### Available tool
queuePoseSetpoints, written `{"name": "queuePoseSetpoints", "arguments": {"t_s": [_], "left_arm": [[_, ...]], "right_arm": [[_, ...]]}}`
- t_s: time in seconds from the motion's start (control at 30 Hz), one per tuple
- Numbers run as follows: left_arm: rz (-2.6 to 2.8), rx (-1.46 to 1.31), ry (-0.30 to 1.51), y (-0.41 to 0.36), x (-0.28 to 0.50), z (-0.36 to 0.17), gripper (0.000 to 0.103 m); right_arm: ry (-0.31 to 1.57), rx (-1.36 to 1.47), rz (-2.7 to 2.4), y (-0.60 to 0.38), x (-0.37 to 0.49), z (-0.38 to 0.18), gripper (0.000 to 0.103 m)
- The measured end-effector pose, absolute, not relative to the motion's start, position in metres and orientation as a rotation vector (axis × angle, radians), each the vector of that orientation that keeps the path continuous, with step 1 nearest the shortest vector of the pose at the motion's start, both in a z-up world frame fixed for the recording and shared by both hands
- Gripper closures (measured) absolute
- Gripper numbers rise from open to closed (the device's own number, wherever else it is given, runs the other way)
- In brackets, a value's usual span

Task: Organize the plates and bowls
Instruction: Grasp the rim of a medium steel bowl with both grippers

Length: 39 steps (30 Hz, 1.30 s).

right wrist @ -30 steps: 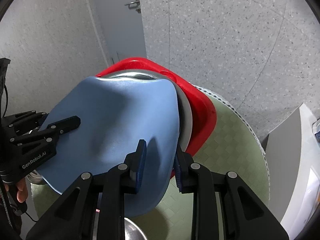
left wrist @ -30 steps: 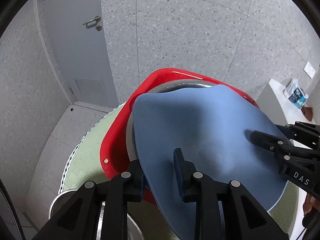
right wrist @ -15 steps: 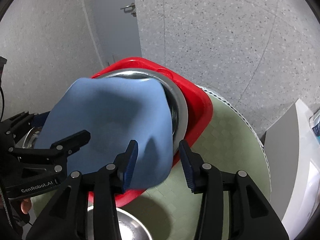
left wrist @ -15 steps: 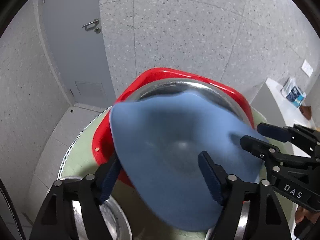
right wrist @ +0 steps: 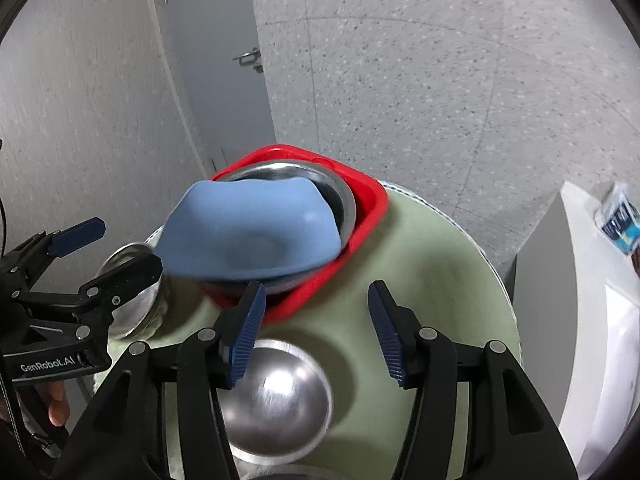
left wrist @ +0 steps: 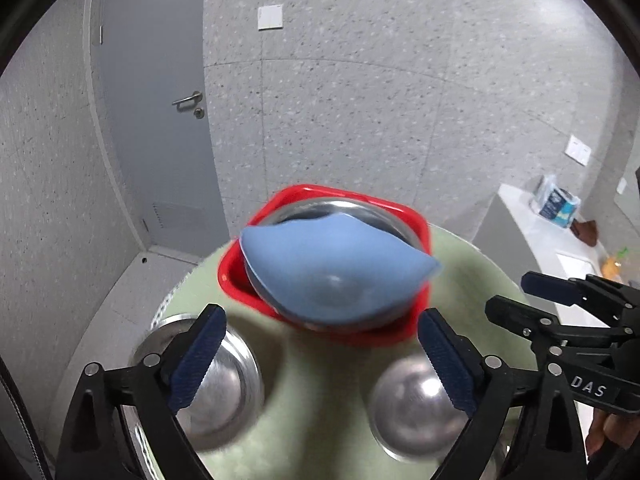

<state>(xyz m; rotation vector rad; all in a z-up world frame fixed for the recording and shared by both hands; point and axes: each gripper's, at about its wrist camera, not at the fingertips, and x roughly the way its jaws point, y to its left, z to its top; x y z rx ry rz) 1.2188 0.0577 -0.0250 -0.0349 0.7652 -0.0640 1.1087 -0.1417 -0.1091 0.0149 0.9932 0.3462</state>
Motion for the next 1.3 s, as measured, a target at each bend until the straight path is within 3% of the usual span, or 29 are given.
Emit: {"name": "queuePoseSetpoints", "arguments": {"t_s": [0.57,1.17,1.3], "left_arm": [[-0.198,0.013,0.86,0.028,1.102,-0.042,0.008],[-0.11,-0.027,1.018,-0.015,1.105,-0.086,0.01],[-0.089,-0.037,1.036,-0.019,1.112,-0.096,0.019]], "right_arm": [[1.06,0.108,0.168,-0.199,0.974,-0.12,0.042],[1.213,0.128,0.249,-0.222,0.957,-0.192,0.042],[1.234,0.142,0.288,-0.227,0.963,-0.203,0.042]]}}
